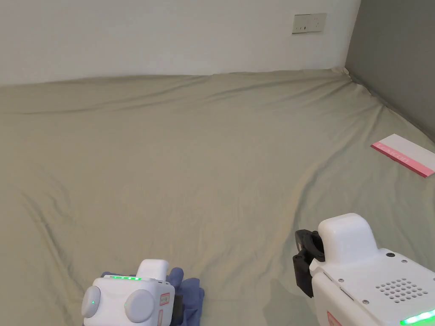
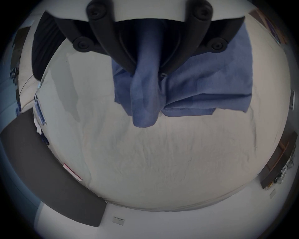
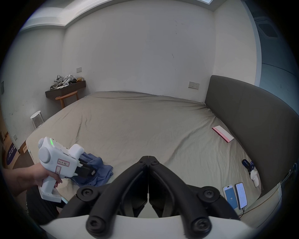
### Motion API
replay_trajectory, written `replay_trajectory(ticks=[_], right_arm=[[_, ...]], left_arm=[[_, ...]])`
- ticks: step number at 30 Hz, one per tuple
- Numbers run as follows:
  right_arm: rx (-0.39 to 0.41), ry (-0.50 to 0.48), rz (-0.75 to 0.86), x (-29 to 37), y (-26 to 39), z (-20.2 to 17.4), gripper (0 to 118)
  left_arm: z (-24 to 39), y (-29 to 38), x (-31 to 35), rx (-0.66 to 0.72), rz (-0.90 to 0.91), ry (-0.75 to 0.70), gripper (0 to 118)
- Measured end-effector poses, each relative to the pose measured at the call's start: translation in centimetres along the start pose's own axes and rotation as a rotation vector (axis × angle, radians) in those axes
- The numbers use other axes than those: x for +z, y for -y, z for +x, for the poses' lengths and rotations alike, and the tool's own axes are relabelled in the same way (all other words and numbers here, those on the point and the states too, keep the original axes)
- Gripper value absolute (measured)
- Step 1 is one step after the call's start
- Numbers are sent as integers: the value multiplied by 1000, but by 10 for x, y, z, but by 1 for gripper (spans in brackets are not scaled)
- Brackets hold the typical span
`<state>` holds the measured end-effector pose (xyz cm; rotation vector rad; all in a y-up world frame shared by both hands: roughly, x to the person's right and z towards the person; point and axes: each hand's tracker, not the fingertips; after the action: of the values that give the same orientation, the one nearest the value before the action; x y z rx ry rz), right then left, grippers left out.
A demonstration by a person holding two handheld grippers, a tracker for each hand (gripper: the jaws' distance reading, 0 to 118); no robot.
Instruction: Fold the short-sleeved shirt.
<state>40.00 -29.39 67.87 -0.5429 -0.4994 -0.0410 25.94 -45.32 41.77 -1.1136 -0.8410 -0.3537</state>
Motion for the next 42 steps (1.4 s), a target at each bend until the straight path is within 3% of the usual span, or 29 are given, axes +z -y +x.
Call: replay_trajectory(ticks=[1, 3, 4, 5, 9, 11, 12, 14, 15, 25, 31, 36, 40, 42], right_arm=[[-4, -1, -3, -1, 1, 1, 2], [-8, -2, -9, -3, 2, 3, 2], [-7, 1, -12, -4, 2, 3, 2], [-6, 4, -13, -3, 1, 3, 2], [-1, 17, -7, -2, 0, 3, 2], [0, 15, -4, 0, -1, 2, 2], [1, 15, -3, 0, -2, 2, 2], [6, 16, 2, 2, -2, 0, 2], [7, 15, 4, 2, -2, -1, 2], [29, -3, -5, 5, 0, -10, 2], [24, 10, -10, 6, 1, -4, 2], [27, 12, -17, 2, 2, -4, 2], [32, 4, -18, -1, -1, -8, 2], [41, -1, -11, -3, -5, -11, 2]], left_arm=[[-2, -1, 0, 34, 15, 35, 45], [-10, -3, 1, 113, 7, 215, 106], [-8, -5, 5, 168, -12, 331, 115], [-10, -5, 10, 208, 2, 389, 114], [-26, -10, 42, 227, 187, 411, 93], [-35, -9, 59, 182, 240, 327, 81], [-38, -8, 64, 156, 270, 282, 51], [-41, 2, 72, 79, 327, 155, 6], [-42, 6, 73, 44, 345, 115, 0], [6, 59, -2, -156, 238, -74, 0], [52, 74, -18, -333, 294, -197, 0], [75, 74, -12, -374, 291, -79, 0], [91, 91, -21, -407, 156, 129, 0], [88, 98, -7, -404, 208, 171, 0]])
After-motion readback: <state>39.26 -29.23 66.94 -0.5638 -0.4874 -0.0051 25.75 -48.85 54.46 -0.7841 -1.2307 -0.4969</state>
